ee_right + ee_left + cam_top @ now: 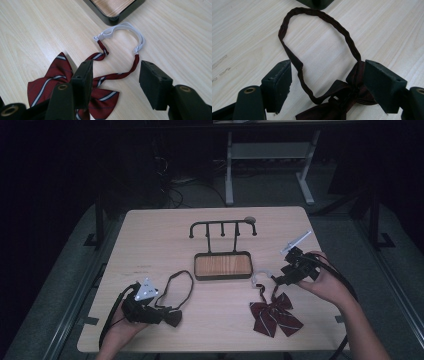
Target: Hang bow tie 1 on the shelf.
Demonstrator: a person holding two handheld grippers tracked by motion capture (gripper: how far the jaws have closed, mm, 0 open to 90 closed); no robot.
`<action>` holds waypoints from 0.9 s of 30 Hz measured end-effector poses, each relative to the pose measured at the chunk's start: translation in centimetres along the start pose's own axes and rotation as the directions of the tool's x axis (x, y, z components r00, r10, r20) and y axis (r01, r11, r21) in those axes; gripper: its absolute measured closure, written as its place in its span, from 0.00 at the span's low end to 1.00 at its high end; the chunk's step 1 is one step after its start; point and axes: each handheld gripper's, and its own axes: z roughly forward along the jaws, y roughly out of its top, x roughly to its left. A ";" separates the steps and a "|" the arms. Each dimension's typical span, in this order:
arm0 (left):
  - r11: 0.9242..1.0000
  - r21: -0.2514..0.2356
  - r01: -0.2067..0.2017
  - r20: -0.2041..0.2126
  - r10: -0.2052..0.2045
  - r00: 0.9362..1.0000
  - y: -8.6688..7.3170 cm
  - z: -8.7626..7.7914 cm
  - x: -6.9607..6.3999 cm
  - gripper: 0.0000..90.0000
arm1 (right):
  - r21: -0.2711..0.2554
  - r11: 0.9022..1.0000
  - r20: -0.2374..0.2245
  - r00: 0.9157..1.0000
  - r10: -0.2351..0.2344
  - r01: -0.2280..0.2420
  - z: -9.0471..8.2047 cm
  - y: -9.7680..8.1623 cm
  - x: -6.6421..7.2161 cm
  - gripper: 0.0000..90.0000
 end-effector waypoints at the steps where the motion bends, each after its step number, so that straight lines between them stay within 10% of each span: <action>1: 1.000 0.002 -0.001 0.000 0.001 1.000 0.0 0.0 0.0 0.27 | 0.003 1.000 0.003 1.000 -0.002 0.002 0.0 0.1 -0.1 0.50; 27: 1.000 0.000 -0.003 0.000 0.003 1.000 0.0 -0.1 0.2 0.27 | 0.118 0.992 0.027 0.999 0.042 -0.045 4.2 2.1 -2.3 0.53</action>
